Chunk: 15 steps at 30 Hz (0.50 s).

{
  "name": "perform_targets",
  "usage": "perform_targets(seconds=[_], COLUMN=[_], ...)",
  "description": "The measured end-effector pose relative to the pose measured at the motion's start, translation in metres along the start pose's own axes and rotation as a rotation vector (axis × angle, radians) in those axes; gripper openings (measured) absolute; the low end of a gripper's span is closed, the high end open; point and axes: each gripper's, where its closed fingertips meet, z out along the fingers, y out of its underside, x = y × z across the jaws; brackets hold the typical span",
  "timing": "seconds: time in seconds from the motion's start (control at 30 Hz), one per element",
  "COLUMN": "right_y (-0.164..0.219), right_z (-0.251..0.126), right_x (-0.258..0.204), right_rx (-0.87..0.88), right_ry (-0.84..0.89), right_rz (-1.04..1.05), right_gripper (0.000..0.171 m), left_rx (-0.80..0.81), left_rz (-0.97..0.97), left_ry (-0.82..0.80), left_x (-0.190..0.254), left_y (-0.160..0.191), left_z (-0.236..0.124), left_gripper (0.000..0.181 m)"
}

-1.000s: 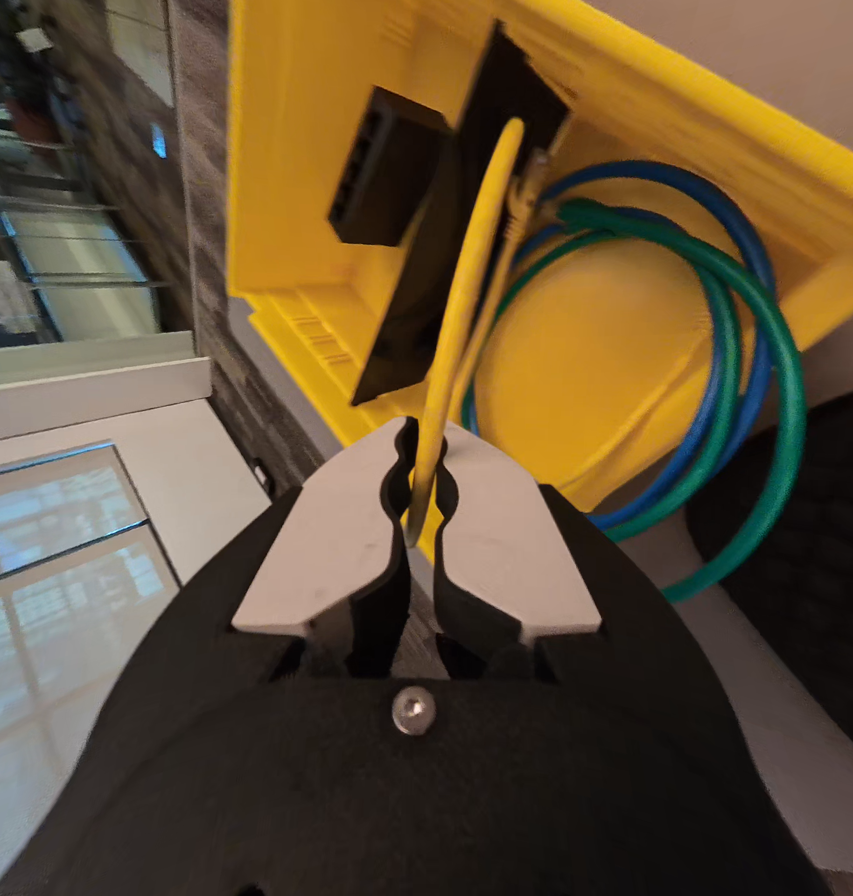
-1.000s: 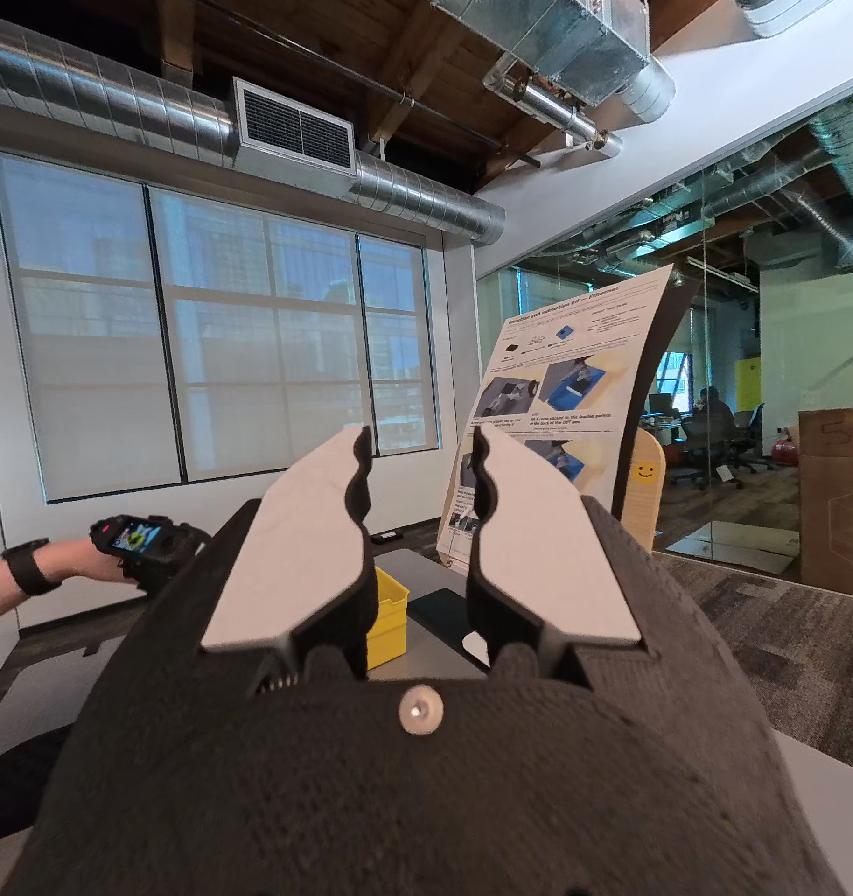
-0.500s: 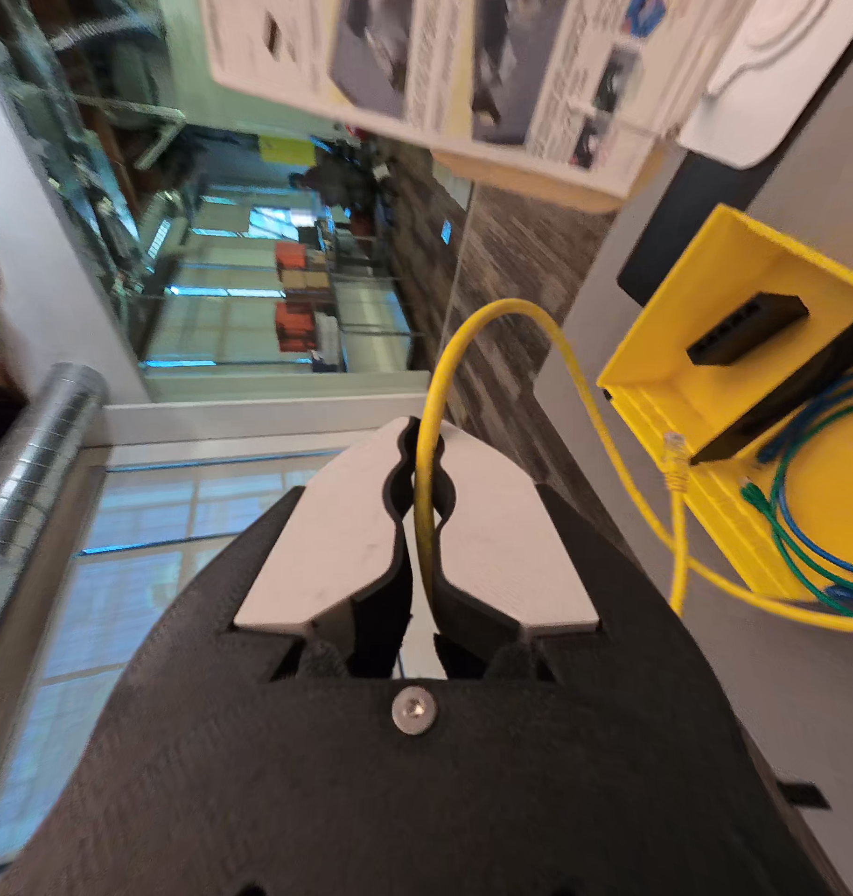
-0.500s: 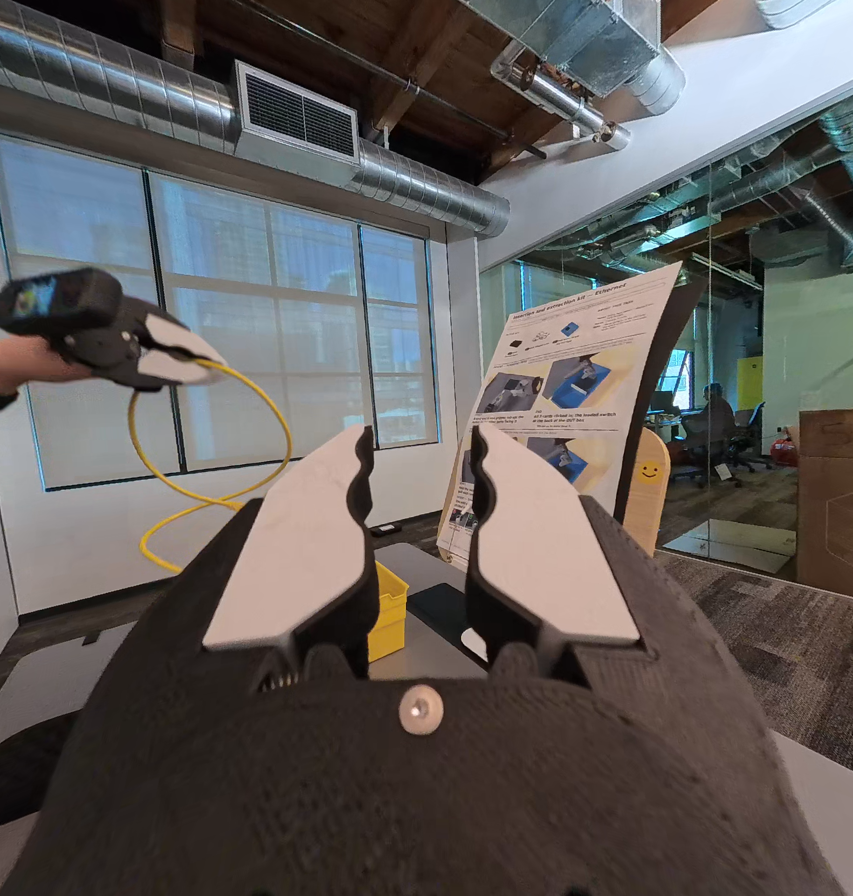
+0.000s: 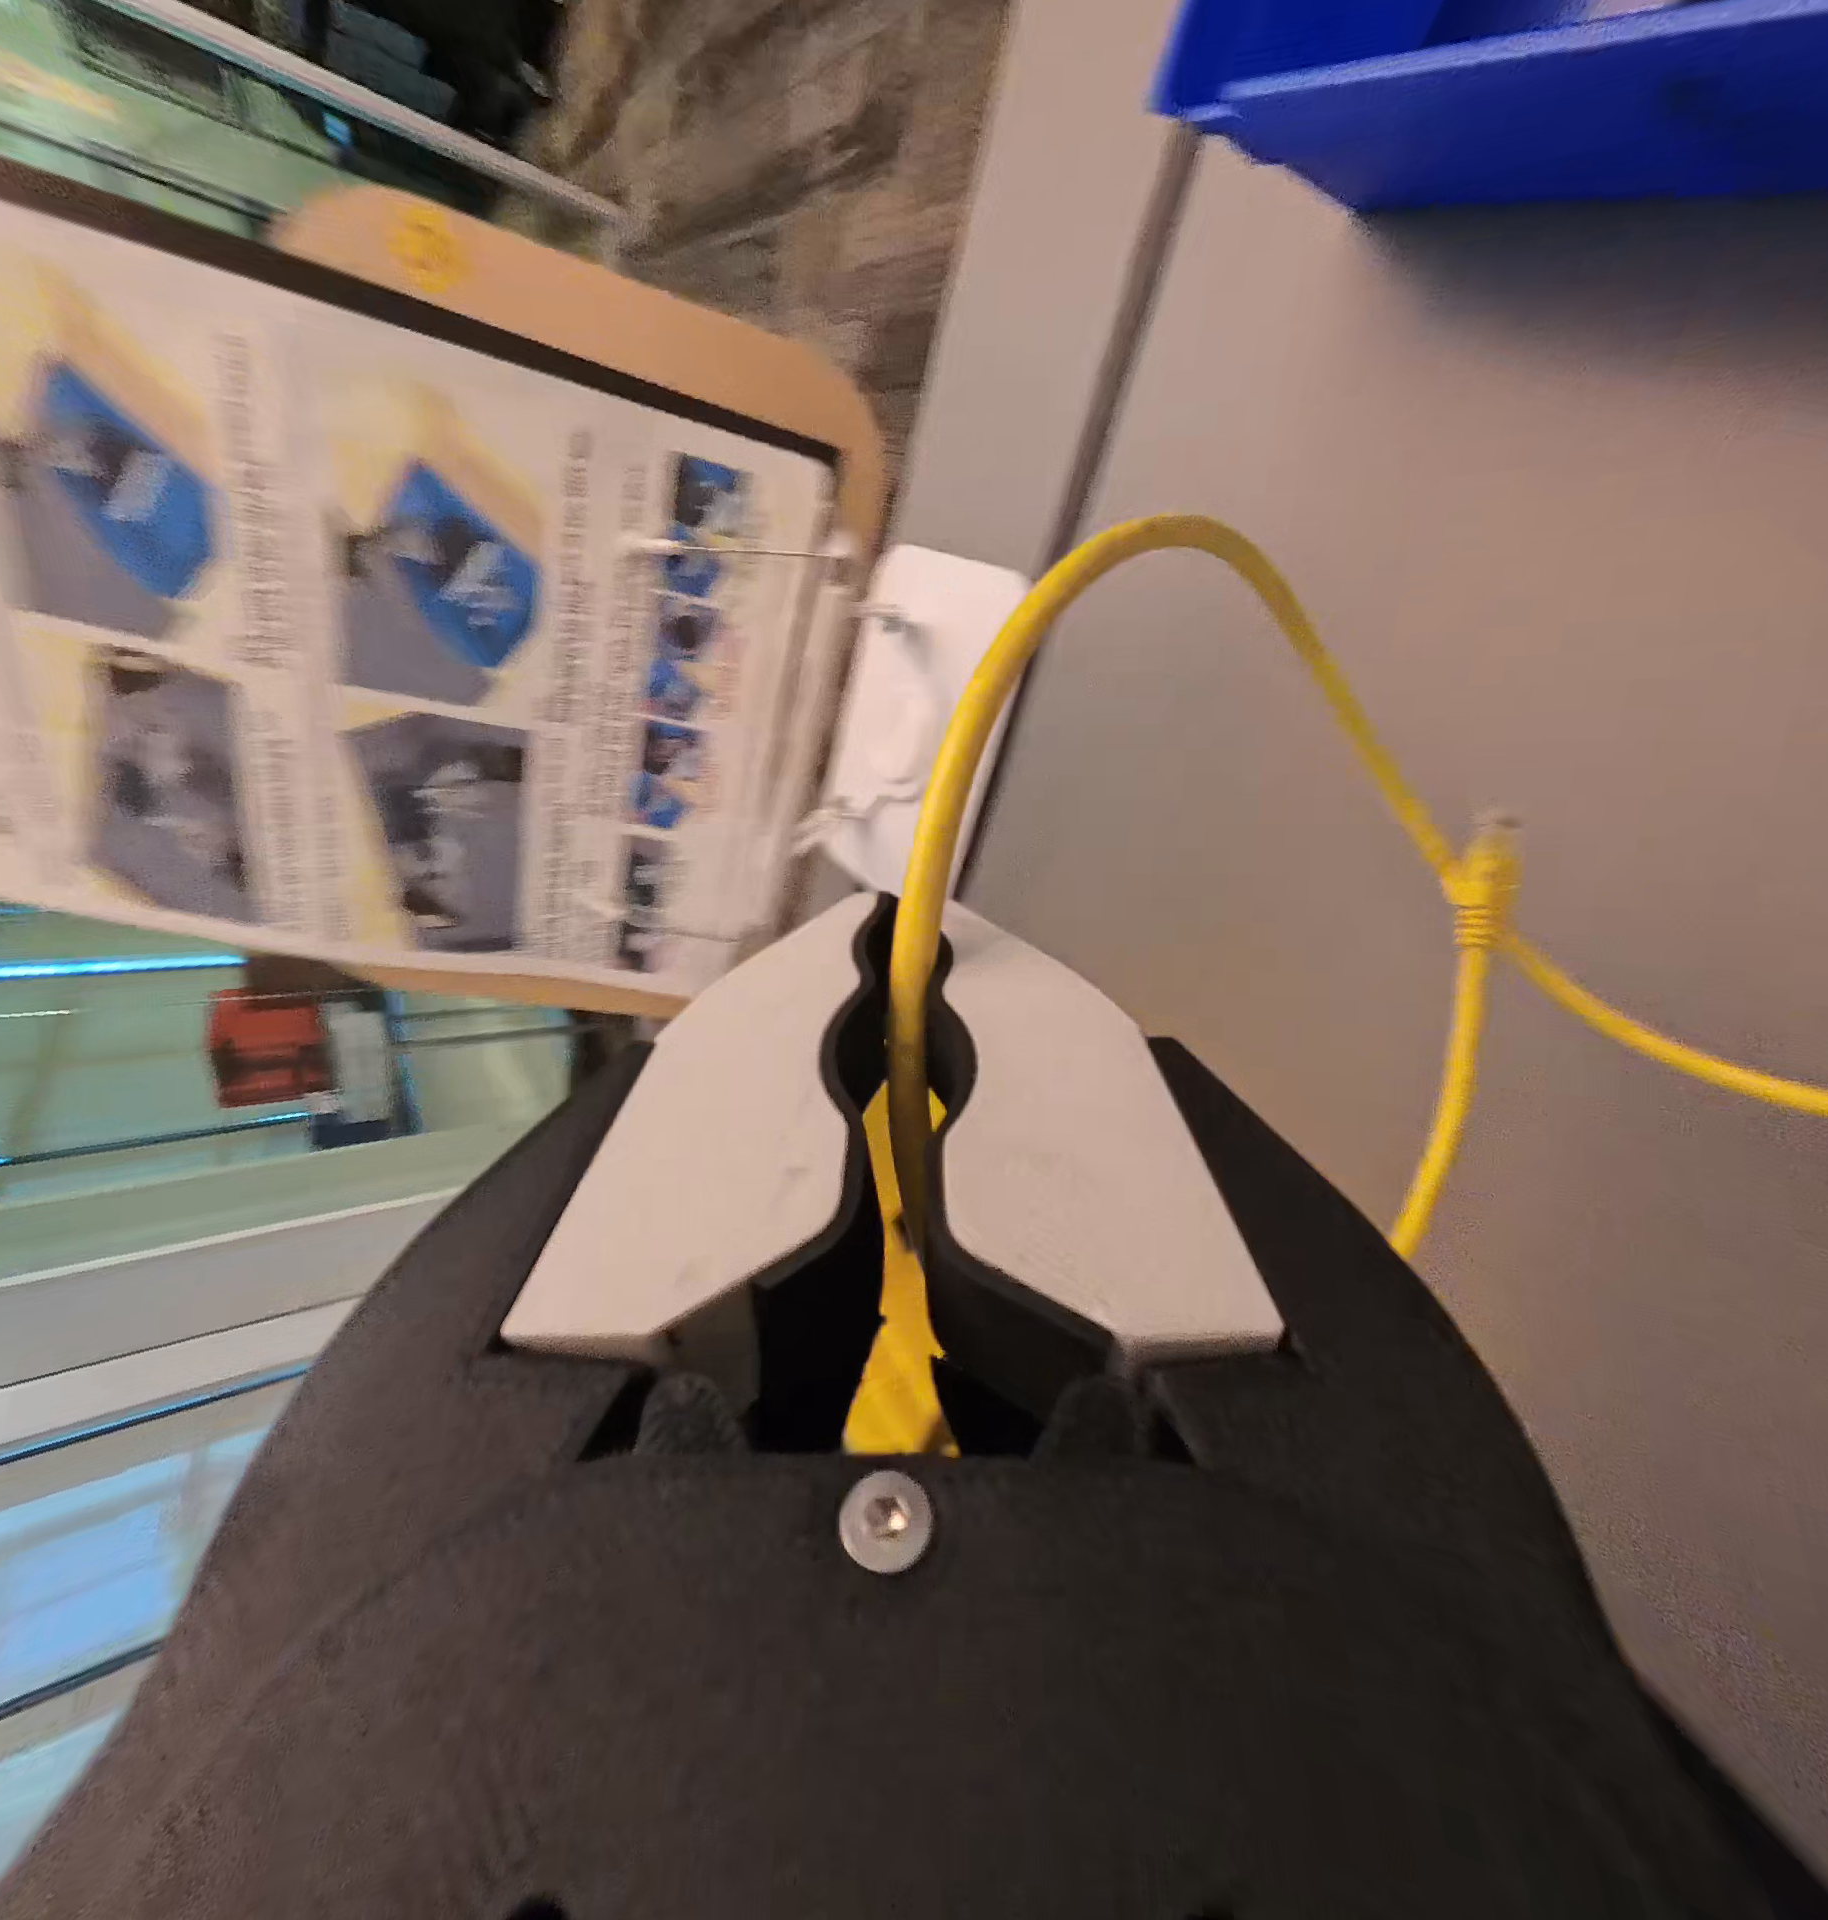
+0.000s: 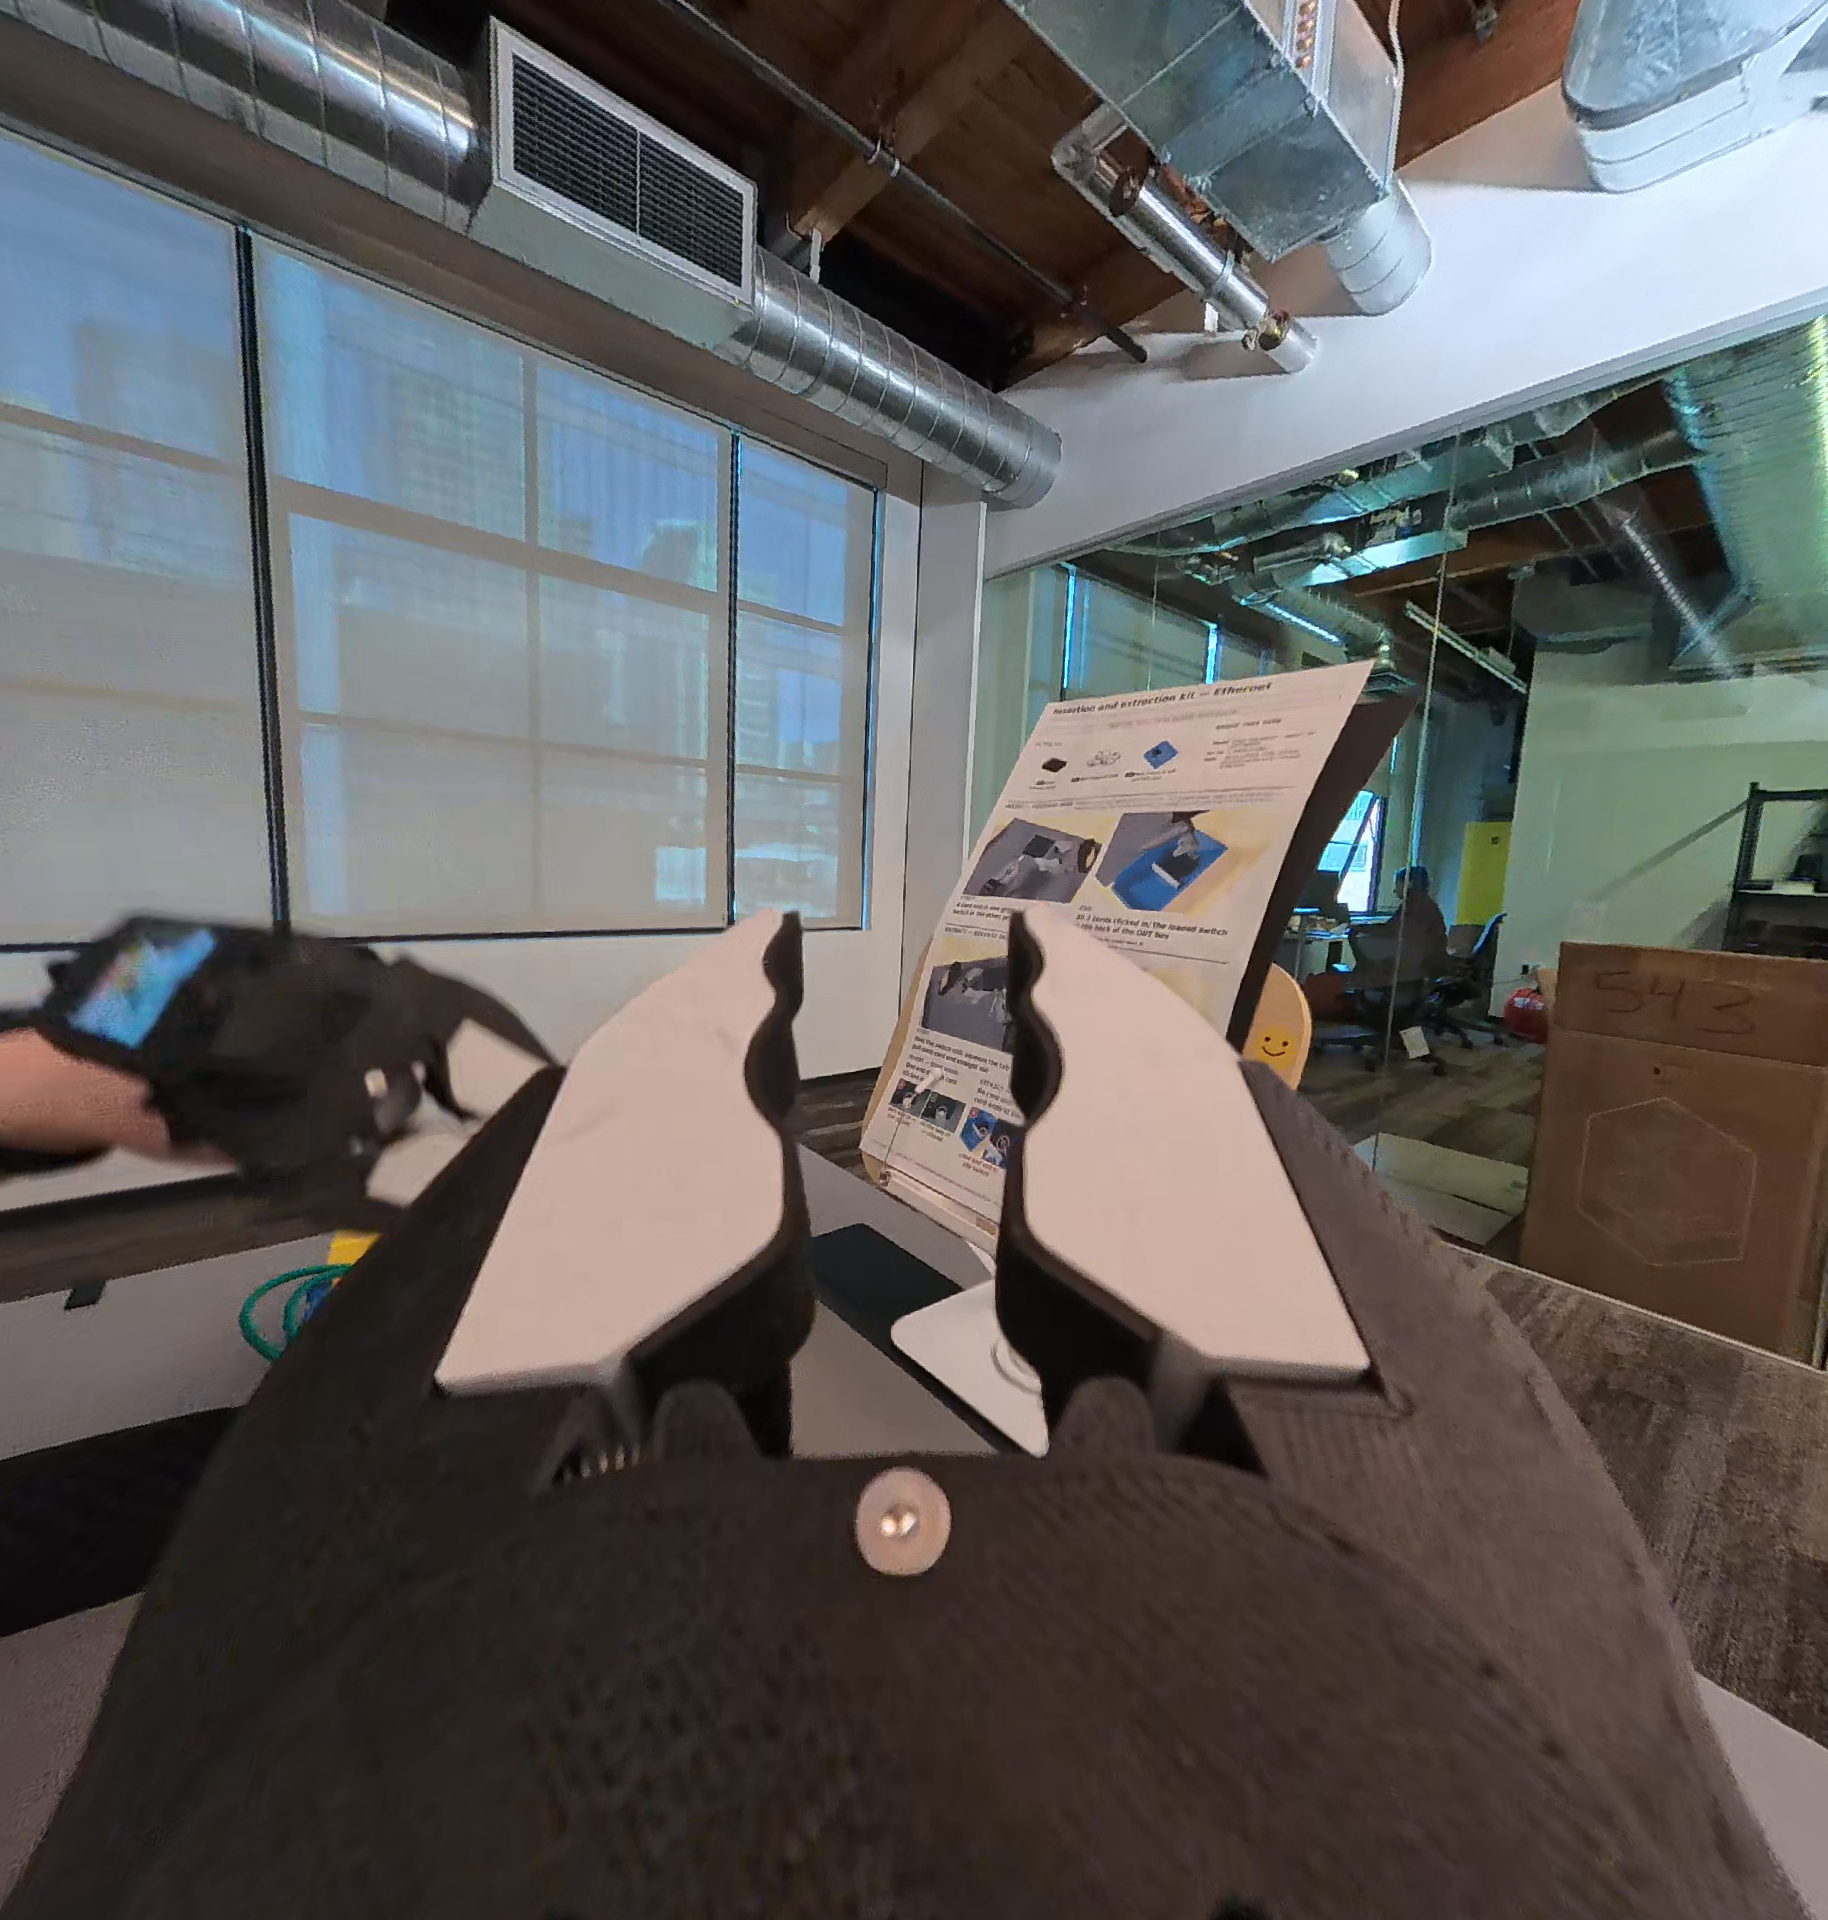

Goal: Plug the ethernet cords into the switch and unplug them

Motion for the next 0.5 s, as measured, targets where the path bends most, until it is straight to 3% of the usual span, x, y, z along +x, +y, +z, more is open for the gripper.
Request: perform_targets(seconds=[0.13, 0.33, 0.5], right_y=[-0.005, 0.0, 0.01], right_z=[-0.002, 0.001, 0.006], right_x=[-0.003, -0.001, -0.006], right_rx=[0.015, 0.001, -0.049], right_ry=[-0.017, -0.022, -0.037], right_rz=[-0.001, 0.01, 0.001], right_gripper=[0.038, 0.038, 0.038], left_rx=[-0.055, -0.015, 0.057], left_rz=[0.071, -0.043, -0.25], left_ry=[-0.044, 0.267, 0.508], left_x=[0.046, 0.17, 0.235], left_y=[0.008, 0.008, 0.003], left_z=[0.023, 0.024, 0.026], left_gripper=[0.001, 0.001, 0.027])
